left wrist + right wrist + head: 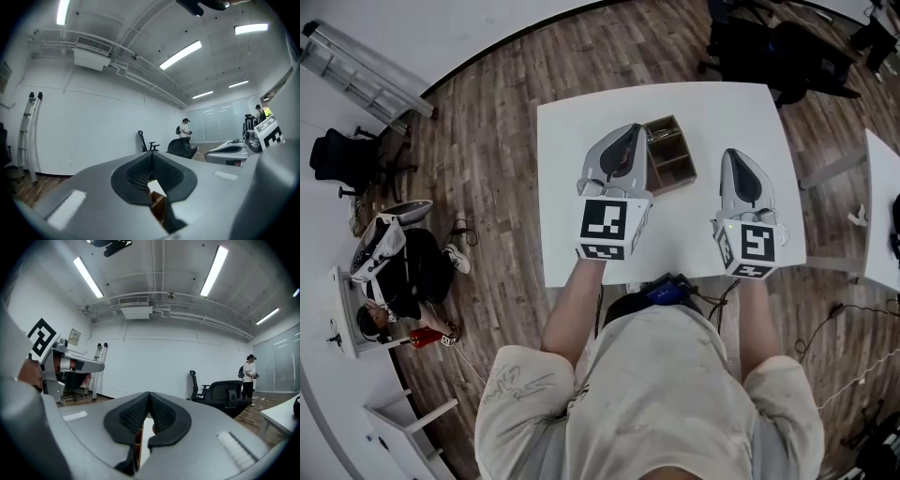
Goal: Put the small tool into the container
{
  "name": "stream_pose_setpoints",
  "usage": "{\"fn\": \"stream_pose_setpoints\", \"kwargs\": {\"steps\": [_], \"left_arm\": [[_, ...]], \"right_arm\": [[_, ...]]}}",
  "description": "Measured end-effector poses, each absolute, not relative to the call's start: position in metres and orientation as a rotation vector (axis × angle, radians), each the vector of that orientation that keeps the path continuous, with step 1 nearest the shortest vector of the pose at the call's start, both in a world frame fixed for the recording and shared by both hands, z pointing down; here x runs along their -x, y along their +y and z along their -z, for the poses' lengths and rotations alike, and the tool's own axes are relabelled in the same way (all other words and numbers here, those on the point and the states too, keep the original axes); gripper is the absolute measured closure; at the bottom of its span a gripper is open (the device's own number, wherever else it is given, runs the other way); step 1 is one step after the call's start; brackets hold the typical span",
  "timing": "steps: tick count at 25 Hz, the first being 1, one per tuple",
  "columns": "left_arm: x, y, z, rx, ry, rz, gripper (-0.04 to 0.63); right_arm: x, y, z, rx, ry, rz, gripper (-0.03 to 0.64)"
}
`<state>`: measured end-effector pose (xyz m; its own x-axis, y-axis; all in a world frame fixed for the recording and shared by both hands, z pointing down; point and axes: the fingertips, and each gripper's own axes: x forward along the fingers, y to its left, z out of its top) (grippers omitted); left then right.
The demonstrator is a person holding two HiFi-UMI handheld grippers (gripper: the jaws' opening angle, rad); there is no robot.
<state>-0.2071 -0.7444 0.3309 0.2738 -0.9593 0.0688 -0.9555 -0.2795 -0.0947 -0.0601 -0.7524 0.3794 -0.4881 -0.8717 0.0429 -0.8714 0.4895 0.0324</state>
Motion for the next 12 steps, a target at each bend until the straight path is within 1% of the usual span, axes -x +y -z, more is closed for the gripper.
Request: {"fn": "stream_pose_setpoints", "kwargs": {"steps": [6, 12], "left_arm": [[0.219, -0.709, -0.307, 2.448, 1.869, -0.092, 0.575], [0.234, -0.683, -0.306, 2.392, 1.898, -0.196, 0.577]], "right_arm": [[0.07, -0.743, -0.362, -1.552, -2.696, 0.054, 0.612], [0.081, -0.733, -0.355, -1.532, -2.716, 0.069, 0.612]]}}
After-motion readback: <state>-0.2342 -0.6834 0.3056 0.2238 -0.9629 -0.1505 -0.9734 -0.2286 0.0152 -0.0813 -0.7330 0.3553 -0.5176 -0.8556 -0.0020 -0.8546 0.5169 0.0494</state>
